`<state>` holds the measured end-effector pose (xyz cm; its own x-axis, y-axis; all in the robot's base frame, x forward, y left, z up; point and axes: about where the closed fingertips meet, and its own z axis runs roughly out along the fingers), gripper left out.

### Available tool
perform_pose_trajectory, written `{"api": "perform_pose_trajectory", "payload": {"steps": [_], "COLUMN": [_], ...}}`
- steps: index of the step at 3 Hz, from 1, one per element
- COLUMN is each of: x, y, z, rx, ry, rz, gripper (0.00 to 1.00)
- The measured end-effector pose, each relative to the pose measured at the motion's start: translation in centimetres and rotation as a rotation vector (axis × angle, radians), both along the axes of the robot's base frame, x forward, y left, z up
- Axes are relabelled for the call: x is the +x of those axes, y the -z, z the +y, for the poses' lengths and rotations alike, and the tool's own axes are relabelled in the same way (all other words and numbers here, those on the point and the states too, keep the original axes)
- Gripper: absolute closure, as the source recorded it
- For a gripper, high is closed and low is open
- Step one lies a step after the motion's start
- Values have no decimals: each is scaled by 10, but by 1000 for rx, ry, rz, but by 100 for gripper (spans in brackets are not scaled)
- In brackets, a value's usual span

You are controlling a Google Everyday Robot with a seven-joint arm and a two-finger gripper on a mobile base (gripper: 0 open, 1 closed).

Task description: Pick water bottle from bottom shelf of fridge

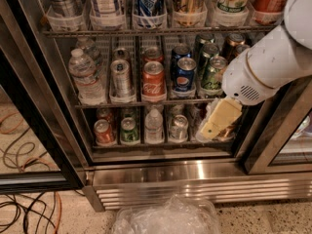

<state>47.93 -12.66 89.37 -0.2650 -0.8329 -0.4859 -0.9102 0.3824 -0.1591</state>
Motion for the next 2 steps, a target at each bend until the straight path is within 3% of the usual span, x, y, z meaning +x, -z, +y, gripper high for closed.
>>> {"api": "perform_pose_trajectory", "payload": {"steps": [1,2], "x": [0,-2], "y": [0,13], "z": [0,18], "rx": [0,64], "ry": [0,2], "rz": [1,-6], "gripper": [0,0]}}
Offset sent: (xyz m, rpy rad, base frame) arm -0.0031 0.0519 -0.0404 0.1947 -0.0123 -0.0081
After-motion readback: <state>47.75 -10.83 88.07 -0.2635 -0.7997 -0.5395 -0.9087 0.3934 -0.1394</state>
